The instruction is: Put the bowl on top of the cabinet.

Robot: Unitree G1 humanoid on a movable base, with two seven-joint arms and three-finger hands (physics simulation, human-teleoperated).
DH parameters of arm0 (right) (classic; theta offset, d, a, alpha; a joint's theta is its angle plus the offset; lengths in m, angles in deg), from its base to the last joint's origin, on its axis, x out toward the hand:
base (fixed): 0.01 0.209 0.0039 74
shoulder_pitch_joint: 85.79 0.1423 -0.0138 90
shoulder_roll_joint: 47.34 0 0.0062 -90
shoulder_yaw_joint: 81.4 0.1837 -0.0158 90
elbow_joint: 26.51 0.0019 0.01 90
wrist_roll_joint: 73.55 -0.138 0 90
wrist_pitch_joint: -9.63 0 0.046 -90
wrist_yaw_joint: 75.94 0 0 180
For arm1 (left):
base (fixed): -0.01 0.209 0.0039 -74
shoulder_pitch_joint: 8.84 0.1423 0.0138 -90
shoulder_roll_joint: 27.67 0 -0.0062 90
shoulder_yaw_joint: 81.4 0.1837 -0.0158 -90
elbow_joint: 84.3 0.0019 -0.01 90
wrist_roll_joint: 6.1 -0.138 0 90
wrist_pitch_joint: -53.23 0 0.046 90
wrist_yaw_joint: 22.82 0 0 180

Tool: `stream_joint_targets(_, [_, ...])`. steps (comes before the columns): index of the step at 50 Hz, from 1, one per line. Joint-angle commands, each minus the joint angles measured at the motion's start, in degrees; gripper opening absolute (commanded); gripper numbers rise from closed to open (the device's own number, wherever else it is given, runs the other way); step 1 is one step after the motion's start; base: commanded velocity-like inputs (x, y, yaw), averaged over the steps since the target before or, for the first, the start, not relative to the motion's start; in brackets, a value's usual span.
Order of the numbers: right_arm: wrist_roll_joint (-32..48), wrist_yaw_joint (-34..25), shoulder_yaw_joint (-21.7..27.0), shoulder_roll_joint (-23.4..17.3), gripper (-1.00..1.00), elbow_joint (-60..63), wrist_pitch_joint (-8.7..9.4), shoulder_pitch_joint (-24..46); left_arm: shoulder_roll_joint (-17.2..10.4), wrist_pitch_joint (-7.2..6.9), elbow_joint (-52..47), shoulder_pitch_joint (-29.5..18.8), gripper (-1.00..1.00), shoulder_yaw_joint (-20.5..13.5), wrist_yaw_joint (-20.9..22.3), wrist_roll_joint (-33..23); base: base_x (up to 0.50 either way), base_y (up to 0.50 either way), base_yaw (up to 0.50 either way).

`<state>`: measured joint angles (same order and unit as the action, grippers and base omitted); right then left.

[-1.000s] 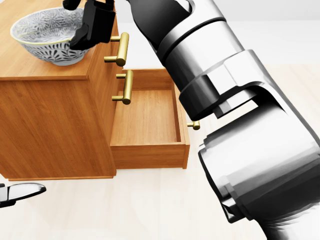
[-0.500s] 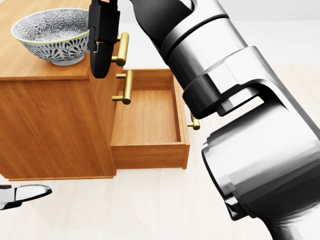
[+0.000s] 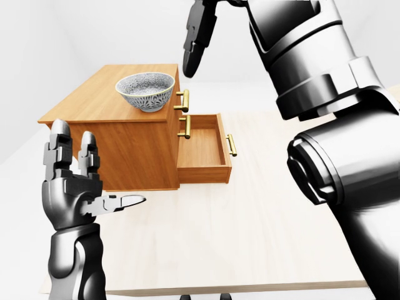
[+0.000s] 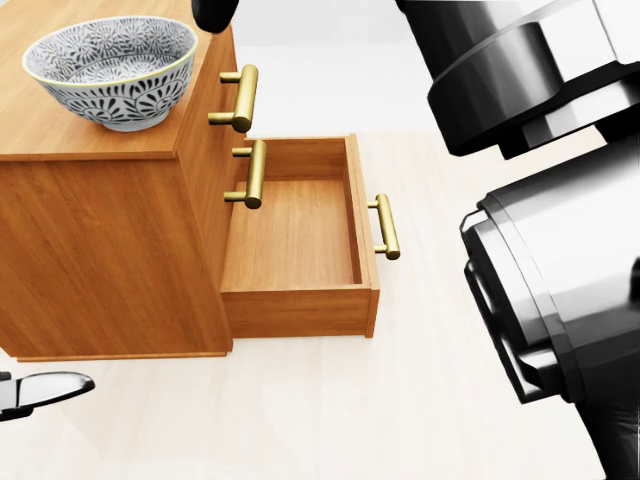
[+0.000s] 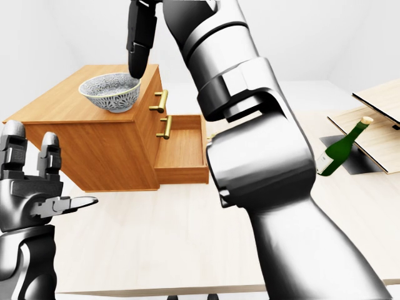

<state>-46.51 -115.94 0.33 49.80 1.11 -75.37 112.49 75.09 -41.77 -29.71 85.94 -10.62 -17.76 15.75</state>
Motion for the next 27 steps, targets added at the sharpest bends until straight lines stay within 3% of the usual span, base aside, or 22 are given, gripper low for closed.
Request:
stream_joint_targets(1, [4.23,0.00,7.10,-4.34,1.00,1.91,0.00,3.32,0.04,0.00,-0.35,-0.04,1.00,-0.23,0.06,0.12,0.00,0.00,0.00])
stream_joint_targets(7, [6.37,0.00,8.00,-6.04,1.00,3.34,0.00,2.16,-0.01,0.00,-0.12,-0.16,1.00,-0.28,0.10,0.12,0.00,0.00,0.00])
stream_joint_targets(27, [17.94,0.00,9.90,-10.60,1.00,41.56,0.00,-20.29,0.25,0.00,-2.21,0.90,1.00,-0.95,0.57,0.69,0.00,0.00,0.00])
